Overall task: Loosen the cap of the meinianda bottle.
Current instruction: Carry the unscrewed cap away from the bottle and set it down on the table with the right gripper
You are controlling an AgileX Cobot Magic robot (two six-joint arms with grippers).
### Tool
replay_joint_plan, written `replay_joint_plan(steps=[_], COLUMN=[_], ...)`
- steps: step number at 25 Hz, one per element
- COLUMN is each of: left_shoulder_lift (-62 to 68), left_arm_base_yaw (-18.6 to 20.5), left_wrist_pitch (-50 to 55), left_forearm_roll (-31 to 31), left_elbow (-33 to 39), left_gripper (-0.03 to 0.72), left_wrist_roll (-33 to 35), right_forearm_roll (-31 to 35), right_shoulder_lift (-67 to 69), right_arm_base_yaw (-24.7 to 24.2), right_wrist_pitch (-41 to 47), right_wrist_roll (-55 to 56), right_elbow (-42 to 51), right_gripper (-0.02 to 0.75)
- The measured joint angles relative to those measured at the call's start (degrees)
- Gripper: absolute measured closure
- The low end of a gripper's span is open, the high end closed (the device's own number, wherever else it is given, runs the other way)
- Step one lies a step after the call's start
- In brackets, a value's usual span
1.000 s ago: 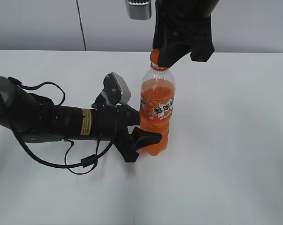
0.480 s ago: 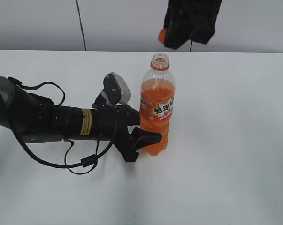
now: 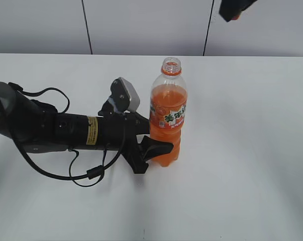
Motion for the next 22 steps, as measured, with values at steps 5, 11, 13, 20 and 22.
replay_joint_plan(steps=[5,11,13,20,22], left_shoulder_lift=[0.0,0.0,0.0,0.0,0.0], left_arm_base_yaw=[0.0,0.05,0.05,0.05,0.05], left_wrist_pitch=[0.0,0.0,0.0,0.0,0.0], left_forearm_roll=[0.0,0.0,0.0,0.0,0.0], left_elbow=[0.0,0.0,0.0,0.0,0.0], left_gripper=[0.29,0.29,0.29,0.29,0.29], left_wrist_roll=[0.0,0.0,0.0,0.0,0.0], right_forearm_roll=[-0.18,-0.24,-0.17,2.1,3.76], right_shoulder_lift=[0.0,0.0,0.0,0.0,0.0], right_arm_base_yaw=[-8.77,-17.12,-19.39,-26.02,-27.28], right_wrist_pitch=[0.0,0.0,0.0,-0.12,-0.54], right_wrist_roll=[11.23,13.32,13.38,13.89,13.96], right_elbow=[0.0,0.0,0.0,2.34,5.37], right_gripper=[0.468,0.468,0.468,0.468,0.468])
